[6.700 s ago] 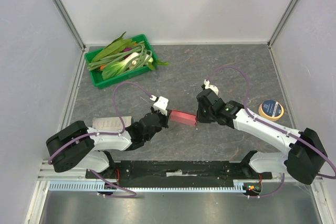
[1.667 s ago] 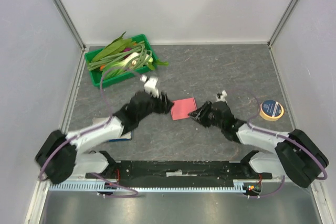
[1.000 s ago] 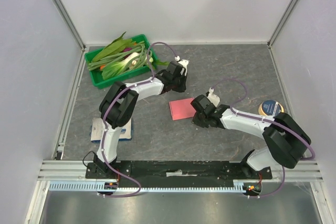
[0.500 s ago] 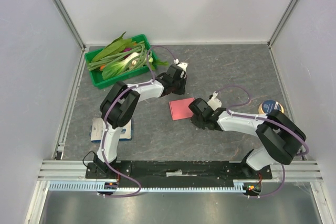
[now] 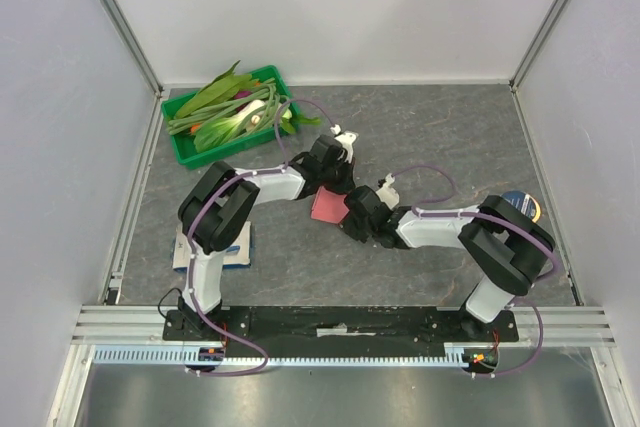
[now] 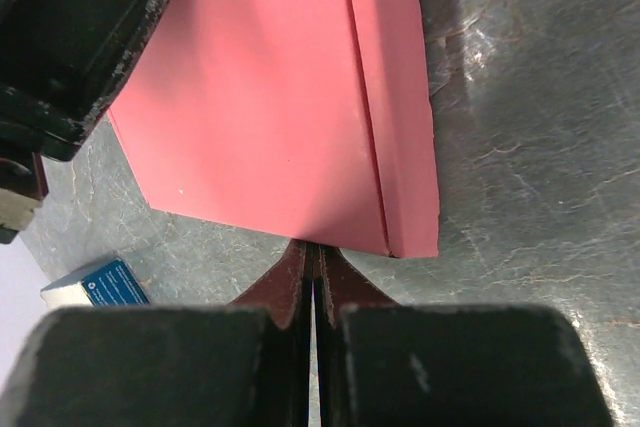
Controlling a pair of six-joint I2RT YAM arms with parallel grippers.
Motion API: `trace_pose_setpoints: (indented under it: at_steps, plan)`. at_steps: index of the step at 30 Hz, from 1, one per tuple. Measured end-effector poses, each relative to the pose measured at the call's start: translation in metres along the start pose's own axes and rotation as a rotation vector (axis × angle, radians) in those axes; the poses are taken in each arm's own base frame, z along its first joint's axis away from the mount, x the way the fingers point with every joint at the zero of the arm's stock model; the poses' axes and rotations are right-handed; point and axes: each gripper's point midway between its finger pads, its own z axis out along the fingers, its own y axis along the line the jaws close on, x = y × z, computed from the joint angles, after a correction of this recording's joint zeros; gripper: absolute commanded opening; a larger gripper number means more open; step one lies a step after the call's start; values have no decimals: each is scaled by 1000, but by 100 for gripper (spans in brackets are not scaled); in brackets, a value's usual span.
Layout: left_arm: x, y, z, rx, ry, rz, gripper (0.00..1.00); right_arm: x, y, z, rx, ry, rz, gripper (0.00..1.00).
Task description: Fold the paper box
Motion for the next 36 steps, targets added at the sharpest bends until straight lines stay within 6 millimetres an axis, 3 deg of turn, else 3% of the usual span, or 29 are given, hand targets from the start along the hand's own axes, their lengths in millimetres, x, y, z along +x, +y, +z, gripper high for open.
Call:
trace_pose_setpoints:
  at_steps: [4,11,15,17,21,27,36]
  plan:
    - [2,-1,-1,9,-12,3,2,-1,-3,-2,8,2,3,0]
    - [4,-1,-9,-15,-27,-30,2,-16,-24,-13,76,-11,-10,0]
    - [9,6,-23,-66,-52,-86,2,-44,-42,-17,137,-75,-28,0]
    - [21,10,-28,-97,-31,-115,2,-68,-52,-16,172,-146,-40,0]
    - [38,-3,-32,-90,7,-146,2,-100,-59,-10,202,-250,-68,0]
    - [41,-7,-33,-92,26,-153,2,-112,-51,0,165,-290,-125,0]
    - [43,-6,-36,-109,30,-183,3,-115,-50,1,125,-280,-197,0]
